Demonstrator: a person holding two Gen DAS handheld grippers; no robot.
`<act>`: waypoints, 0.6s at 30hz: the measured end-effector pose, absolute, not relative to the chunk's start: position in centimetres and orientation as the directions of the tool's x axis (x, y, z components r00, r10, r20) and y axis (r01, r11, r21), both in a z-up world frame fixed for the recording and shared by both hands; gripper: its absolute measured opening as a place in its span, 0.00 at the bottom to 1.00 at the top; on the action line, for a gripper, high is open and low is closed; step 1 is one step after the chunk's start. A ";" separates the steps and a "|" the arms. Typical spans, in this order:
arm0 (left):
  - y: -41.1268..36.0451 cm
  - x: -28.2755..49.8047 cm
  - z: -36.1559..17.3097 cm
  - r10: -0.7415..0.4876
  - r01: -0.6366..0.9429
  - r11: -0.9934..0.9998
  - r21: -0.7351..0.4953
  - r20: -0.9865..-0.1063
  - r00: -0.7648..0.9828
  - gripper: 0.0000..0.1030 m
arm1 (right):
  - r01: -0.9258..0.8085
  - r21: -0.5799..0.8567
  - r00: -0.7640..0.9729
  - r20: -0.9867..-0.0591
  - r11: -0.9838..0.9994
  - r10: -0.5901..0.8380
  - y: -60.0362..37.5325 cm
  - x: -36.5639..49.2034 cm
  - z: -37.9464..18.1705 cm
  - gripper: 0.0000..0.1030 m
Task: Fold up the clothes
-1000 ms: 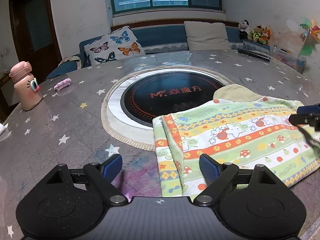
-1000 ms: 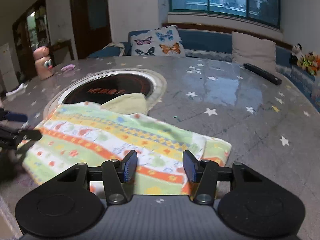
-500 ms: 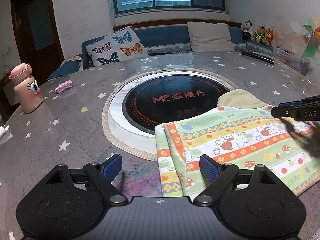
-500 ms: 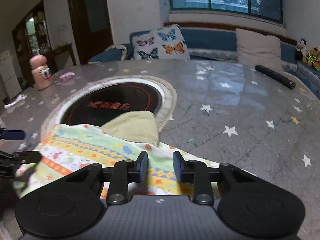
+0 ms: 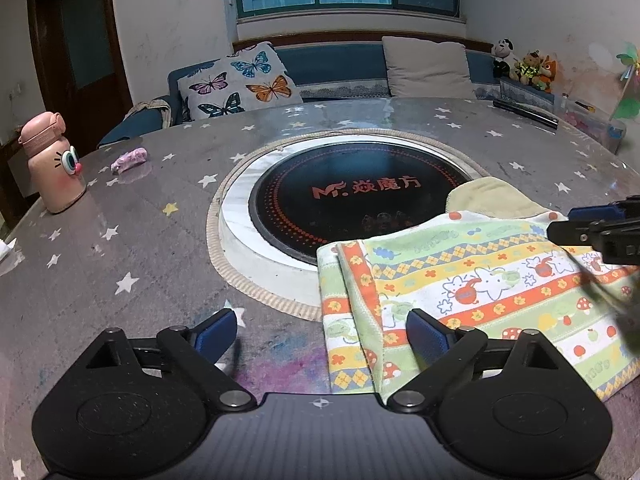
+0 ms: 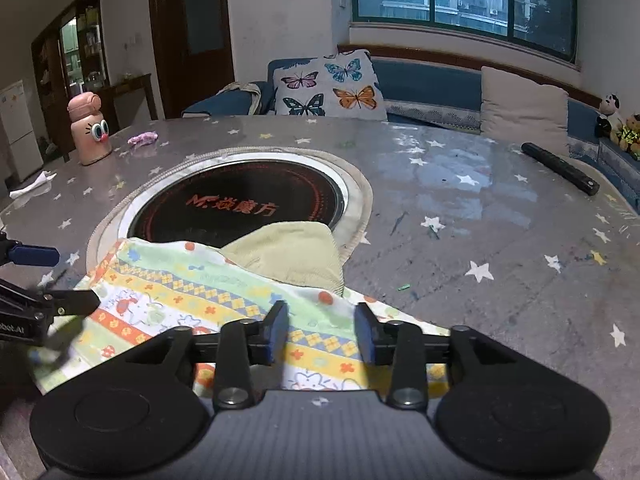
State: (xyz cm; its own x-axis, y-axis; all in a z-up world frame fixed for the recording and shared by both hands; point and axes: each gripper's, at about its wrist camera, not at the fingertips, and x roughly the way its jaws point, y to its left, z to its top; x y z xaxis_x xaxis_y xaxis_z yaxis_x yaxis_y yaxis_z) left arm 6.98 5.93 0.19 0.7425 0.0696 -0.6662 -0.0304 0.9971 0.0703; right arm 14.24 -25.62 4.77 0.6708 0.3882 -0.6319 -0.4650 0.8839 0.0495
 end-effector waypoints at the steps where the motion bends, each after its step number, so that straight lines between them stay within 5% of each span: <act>1: 6.1 6.9 0.2 0.071 -0.033 0.997 0.069 -0.666 0.743 0.92 | -0.472 0.052 0.672 -0.625 0.880 0.397 -25.5 13.9 5.1 0.49; 13: 7.5 6.3 0.6 0.088 -0.070 0.996 0.054 -0.660 0.746 0.93 | -0.663 -0.085 0.629 -0.603 0.744 0.491 -20.5 7.7 5.4 0.68; 18: 8.7 6.1 0.9 0.097 -0.099 0.994 0.033 -0.658 0.747 0.93 | -0.706 -0.184 0.633 -0.596 0.683 0.494 -18.7 5.5 5.2 0.68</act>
State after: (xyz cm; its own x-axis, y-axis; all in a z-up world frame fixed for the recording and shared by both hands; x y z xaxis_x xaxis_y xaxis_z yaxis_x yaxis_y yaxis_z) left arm 6.05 8.68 0.91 0.7468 0.0966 -0.6580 -0.0995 0.9945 0.0331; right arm 5.47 -18.75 5.18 0.6333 0.4940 -0.5958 -0.7064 0.6834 -0.1842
